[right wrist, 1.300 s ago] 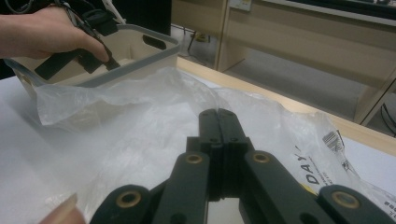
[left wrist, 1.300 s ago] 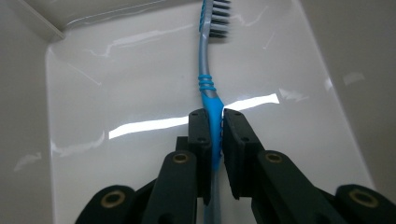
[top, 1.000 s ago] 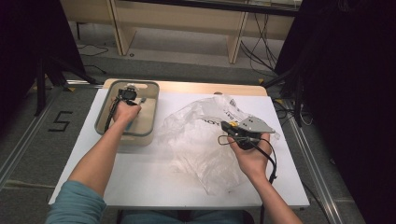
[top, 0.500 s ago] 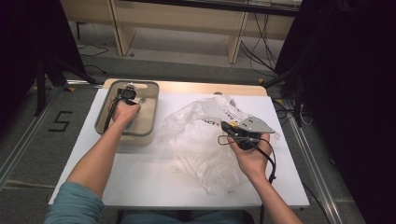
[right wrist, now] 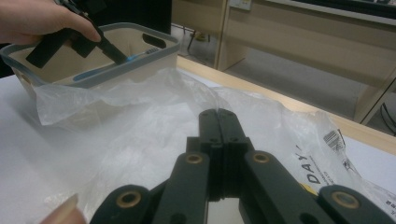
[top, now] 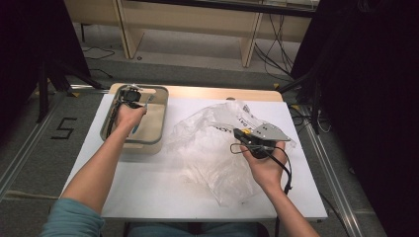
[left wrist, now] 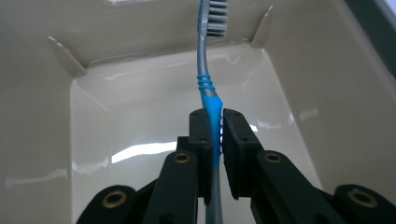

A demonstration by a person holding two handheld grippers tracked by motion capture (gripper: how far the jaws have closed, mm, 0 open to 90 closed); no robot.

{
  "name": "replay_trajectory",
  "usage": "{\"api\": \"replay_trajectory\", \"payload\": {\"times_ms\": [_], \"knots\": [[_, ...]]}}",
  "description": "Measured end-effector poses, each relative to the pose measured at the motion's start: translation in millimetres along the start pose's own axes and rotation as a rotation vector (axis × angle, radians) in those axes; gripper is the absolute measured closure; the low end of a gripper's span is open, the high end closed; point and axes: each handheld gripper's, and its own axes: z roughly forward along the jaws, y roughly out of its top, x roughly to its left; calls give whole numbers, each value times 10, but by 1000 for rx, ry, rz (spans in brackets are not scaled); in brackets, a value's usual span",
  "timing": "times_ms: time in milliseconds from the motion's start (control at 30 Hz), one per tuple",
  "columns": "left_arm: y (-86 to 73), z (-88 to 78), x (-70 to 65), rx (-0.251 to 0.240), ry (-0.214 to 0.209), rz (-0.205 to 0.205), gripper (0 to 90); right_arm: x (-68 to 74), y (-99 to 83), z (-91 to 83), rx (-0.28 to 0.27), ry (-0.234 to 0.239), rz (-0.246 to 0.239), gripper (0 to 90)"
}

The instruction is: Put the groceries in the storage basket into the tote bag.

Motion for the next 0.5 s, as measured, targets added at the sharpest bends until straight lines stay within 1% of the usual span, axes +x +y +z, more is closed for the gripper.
{"api": "replay_trajectory", "payload": {"times_ms": [233, 300, 500], "knots": [[21, -124, 26, -35, -14, -9, 821, 1, 1, 0, -2, 0, -2, 900], [24, -163, 38, -48, -29, -23, 820, 2, 2, -1, -3, 0, -1, 900], [37, -264, 33, -73, -37, -2, 820, 8, 2, 3, -3, 0, -3, 900]]}}
